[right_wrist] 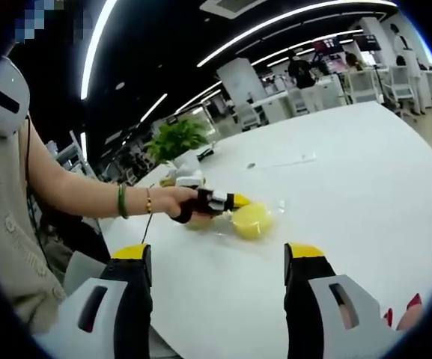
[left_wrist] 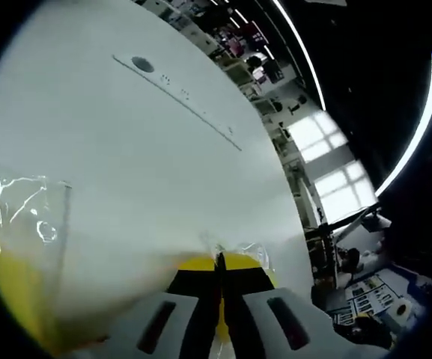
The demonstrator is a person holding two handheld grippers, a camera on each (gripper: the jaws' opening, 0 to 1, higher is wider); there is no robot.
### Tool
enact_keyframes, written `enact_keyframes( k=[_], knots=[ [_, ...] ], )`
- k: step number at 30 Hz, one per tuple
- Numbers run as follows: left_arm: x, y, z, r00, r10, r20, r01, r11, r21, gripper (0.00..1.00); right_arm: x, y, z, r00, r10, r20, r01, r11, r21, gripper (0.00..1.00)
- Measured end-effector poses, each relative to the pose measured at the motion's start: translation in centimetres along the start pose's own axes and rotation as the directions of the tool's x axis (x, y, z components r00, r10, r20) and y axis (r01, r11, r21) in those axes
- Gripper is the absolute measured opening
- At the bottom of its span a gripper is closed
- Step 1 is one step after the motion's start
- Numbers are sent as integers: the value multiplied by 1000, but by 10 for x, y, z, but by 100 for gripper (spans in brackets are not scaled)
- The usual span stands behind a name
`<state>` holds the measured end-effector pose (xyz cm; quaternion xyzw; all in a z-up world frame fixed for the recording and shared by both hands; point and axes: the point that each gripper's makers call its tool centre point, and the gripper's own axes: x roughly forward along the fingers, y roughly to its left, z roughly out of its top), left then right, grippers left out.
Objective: Compare the silicone blocks by pressing each to a similar depth, holding the contact briefly, and releasing to observe deformation and rebound differences across the visible hardness samples.
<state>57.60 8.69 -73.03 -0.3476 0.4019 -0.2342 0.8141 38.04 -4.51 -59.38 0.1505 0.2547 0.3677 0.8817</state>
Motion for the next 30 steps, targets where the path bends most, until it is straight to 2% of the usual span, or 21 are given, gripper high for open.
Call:
enact_keyframes(
  k=[2, 5, 9, 13, 16, 22, 24, 30],
  knots=[
    [-2, -6, 0, 1000, -4, 5, 4, 1000, 2, 0, -1, 0, 0, 1000, -2, 0, 2, 1000, 2, 66],
    [-7, -14, 2, 1000, -19, 20, 18, 998, 53, 0, -3, 2, -1, 1000, 0, -6, 0, 1000, -3, 66],
    [-13, -33, 5, 997, -76, 32, 70, 985, 160, 0, -7, 7, 1, 1000, 5, -9, -5, 1000, -10, 65],
    [-21, -47, 3, 996, -90, 28, 82, 976, 203, 0, -13, 10, 5, 1000, 2, 0, -2, 1000, -23, 65],
    [-29, -52, 2, 995, -92, 28, 85, 975, 206, 0, -18, 13, 7, 1000, 1, 5, 0, 999, -35, 65],
    [-53, -73, 1, 992, -118, 40, 101, 949, 297, 0, -24, 24, 7, 1000, 8, 3, -8, 999, -51, 63],
    [-59, -78, 0, 992, -123, 39, 106, 948, 300, 0, -27, 28, 8, 1000, 12, 6, -11, 998, -56, 63],
    [-80, -99, -6, 988, -153, 35, 127, 911, 391, 0, -35, 41, 14, 1000, 15, 16, -13, 996, -85, 63]
  ],
)
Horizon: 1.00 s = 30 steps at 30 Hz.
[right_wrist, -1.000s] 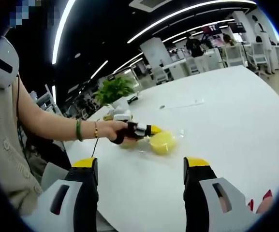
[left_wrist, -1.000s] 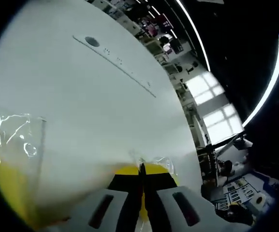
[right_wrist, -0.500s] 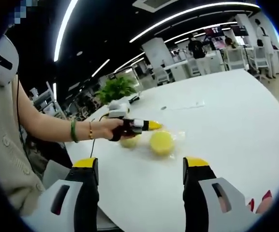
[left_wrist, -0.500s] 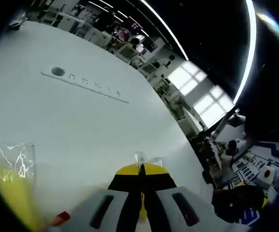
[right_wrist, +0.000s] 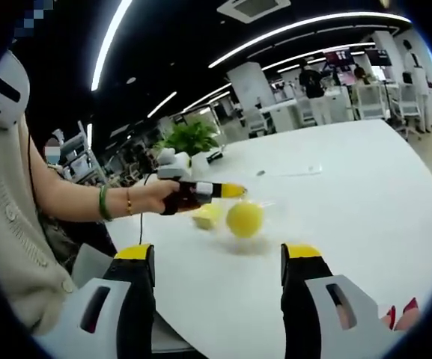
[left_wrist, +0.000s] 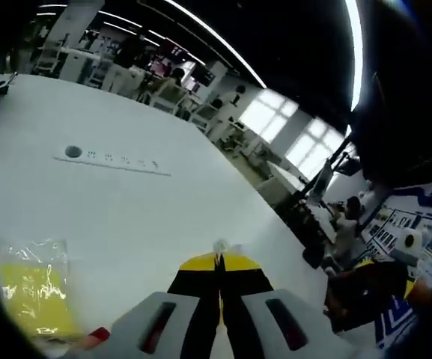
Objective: Compare the silicone blocks by pressing each to a similar depth, holding the contact briefly, and releasing to observe deformation and rebound differences across the visible hardness samples.
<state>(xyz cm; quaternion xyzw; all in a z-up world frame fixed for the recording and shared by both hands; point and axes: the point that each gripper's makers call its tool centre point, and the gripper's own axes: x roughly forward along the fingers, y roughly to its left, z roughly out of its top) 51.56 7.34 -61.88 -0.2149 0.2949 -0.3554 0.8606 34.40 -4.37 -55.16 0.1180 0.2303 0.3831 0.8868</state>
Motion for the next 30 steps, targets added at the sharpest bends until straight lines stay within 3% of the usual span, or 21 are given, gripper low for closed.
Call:
enact_keyframes(
  k=[2, 16, 21, 28, 30],
  knots=[
    [-7, -5, 0, 1000, 2, -6, -1, 998, 55, 0, -2, 5, 3, 1000, 2, 4, -2, 1000, -11, 63],
    [-67, -26, 7, 1000, 13, -20, -8, 972, 235, 0, -4, 41, 20, 999, 38, 17, -36, 994, -100, 62],
    [-90, -33, 14, 1000, 16, -5, -14, 963, 271, 0, -1, 54, 27, 998, 63, 16, -60, 989, -137, 63],
    [-123, -48, 29, 1000, -1, 20, -4, 965, 263, 0, 2, 70, 40, 996, 90, 7, -86, 972, -218, 65],
    [-132, -56, 34, 1000, -6, 26, -2, 953, 302, 0, 2, 73, 44, 995, 95, 6, -91, 968, -232, 65]
  ],
)
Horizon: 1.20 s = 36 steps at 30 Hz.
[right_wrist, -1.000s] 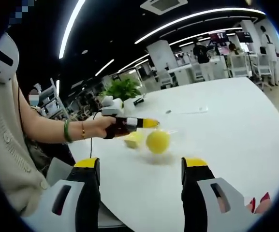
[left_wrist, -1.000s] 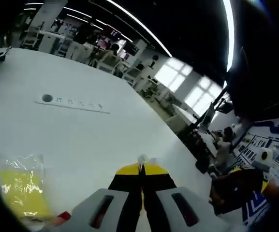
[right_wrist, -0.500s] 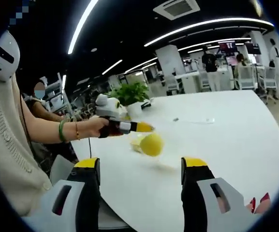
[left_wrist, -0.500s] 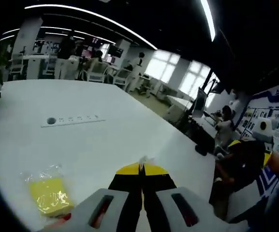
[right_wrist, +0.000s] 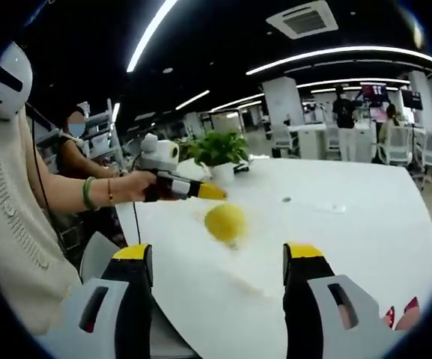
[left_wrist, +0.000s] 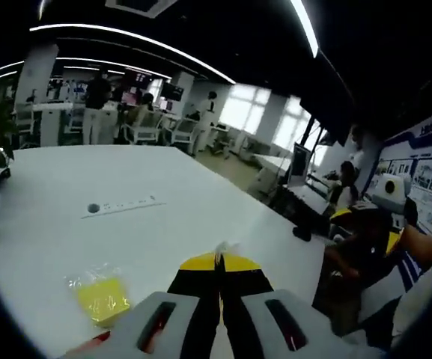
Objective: Compare the silicone blocks by pressing each to a similar depth, holding the contact briefly, and releasing to observe deformation and rebound differences across the visible hardness samples.
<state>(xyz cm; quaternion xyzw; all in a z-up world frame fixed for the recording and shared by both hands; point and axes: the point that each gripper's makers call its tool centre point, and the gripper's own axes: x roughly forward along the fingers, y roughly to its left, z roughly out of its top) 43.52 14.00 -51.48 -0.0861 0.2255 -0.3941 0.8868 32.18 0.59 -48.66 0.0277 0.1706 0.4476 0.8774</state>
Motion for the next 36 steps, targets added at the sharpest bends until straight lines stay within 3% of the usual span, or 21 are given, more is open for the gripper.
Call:
enact_keyframes(
  k=[5, 16, 30, 36],
  knots=[
    [-20, -13, 18, 999, -13, 33, 11, 999, 40, 0, 2, 5, 15, 1000, 20, 2, -19, 998, -57, 66],
    [-42, -30, 36, 996, -51, 68, 46, 997, 67, 0, 8, 12, 27, 998, 58, -36, -62, 989, -136, 66],
    [-48, -39, 44, 994, -79, 71, 74, 994, 79, 0, 37, 5, 53, 986, 100, -136, -131, 962, -239, 72],
    [-45, -40, 47, 993, -95, 73, 89, 993, 78, 0, 54, 8, 53, 977, 130, -168, -171, 952, -255, 74]
  ],
)
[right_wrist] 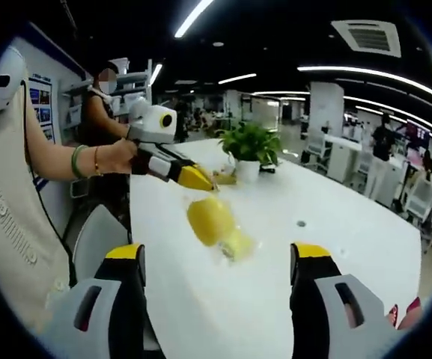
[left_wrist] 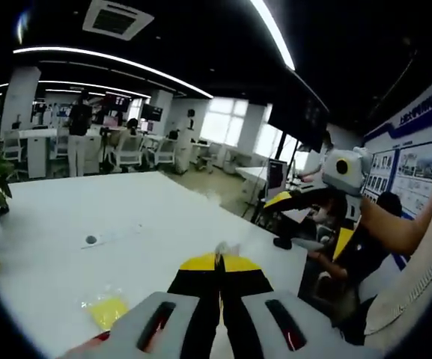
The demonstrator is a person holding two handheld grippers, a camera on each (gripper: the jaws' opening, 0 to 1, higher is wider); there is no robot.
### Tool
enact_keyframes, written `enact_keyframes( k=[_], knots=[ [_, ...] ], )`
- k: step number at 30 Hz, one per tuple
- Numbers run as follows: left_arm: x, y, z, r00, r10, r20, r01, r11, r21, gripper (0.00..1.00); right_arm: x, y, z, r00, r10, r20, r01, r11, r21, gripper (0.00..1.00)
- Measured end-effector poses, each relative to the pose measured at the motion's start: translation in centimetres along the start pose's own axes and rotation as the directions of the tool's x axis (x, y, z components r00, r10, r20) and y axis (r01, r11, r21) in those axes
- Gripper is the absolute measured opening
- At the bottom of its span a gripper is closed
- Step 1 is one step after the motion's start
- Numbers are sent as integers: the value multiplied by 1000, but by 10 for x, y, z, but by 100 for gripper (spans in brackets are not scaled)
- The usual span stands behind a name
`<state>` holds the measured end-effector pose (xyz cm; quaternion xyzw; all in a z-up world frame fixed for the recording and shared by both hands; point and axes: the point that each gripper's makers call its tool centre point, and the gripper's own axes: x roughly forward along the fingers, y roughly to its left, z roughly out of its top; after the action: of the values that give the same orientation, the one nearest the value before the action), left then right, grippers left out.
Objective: Compare the silicone blocks by pressing each to a similar depth, holding the contact briefly, and releasing to observe deformation and rebound differences across the visible hardness samples.
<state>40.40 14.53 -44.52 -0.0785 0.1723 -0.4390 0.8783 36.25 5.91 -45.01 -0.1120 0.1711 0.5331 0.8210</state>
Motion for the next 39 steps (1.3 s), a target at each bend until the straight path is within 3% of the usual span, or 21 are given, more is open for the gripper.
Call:
enact_keyframes(
  k=[18, 24, 31, 39],
  knots=[
    [9, -14, 1, 999, -48, -20, 48, 999, 4, 0, 59, -4, -5, 989, 116, -94, -121, 991, -59, 70],
    [9, -17, 3, 999, -51, -18, 51, 999, 5, 0, 73, -4, -23, 971, 152, -183, -171, 981, -94, 70],
    [9, -21, 4, 998, -61, -9, 61, 998, -12, 0, 88, -1, -27, 961, 187, -205, -208, 975, -84, 66],
    [9, -28, 6, 997, -80, -4, 80, 997, -14, 0, 104, 9, -22, 955, 239, -175, -251, 967, -50, 56]
  ],
)
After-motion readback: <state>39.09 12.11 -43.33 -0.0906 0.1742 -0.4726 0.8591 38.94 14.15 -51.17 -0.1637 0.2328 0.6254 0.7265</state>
